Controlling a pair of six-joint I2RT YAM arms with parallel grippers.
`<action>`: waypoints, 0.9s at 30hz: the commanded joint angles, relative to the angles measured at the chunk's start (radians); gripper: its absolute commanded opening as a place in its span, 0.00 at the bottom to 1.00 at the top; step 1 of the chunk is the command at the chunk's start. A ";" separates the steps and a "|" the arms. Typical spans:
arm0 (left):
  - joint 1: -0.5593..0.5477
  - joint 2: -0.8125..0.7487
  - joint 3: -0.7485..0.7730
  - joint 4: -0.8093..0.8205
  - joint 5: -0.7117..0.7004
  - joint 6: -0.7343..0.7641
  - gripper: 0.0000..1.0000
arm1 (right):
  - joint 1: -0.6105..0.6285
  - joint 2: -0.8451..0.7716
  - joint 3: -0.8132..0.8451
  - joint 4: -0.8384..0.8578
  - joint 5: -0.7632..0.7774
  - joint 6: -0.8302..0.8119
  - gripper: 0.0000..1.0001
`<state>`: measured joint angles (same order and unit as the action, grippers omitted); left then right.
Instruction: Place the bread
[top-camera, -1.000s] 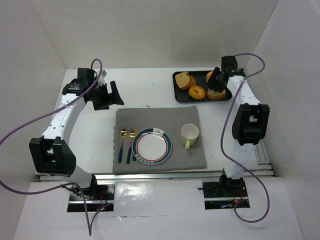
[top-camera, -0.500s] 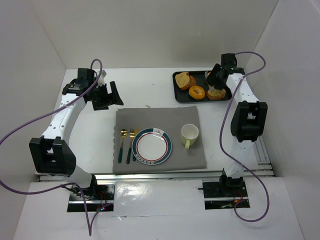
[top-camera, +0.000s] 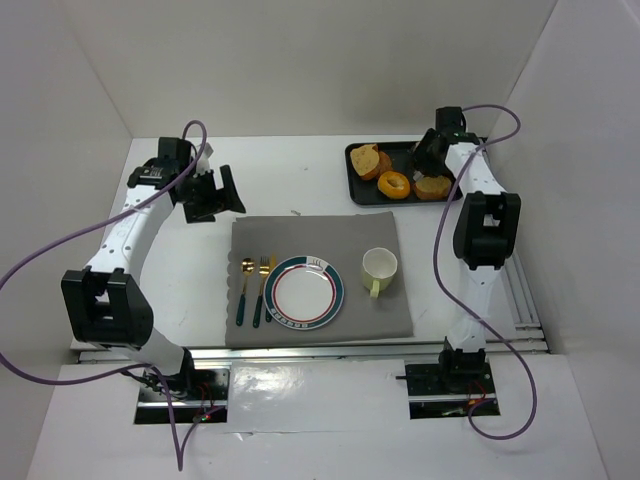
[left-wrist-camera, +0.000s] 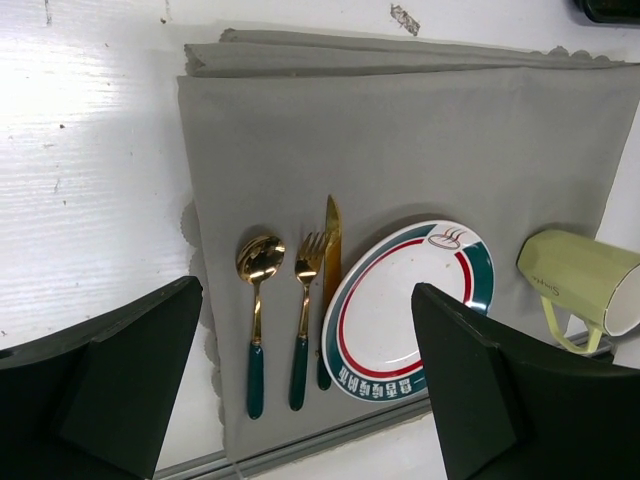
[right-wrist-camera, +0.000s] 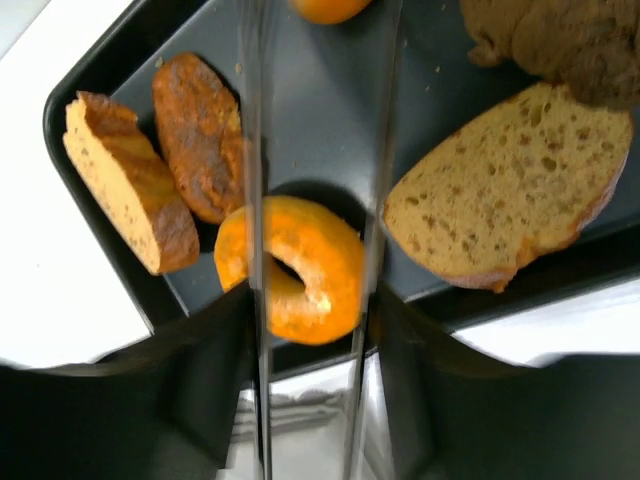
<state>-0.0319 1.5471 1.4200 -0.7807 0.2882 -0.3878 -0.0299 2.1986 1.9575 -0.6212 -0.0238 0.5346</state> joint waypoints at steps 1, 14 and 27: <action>-0.005 -0.019 0.000 -0.009 -0.026 0.027 1.00 | -0.005 0.015 0.070 0.008 0.012 0.011 0.51; -0.005 -0.076 -0.009 0.000 -0.038 0.027 1.00 | 0.038 -0.325 -0.218 0.043 0.041 -0.007 0.25; 0.004 -0.139 -0.027 0.018 -0.050 -0.020 1.00 | 0.467 -0.836 -0.595 -0.121 -0.260 -0.263 0.25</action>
<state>-0.0315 1.4521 1.3991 -0.7845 0.2516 -0.3969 0.3351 1.4601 1.4586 -0.6506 -0.1406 0.3550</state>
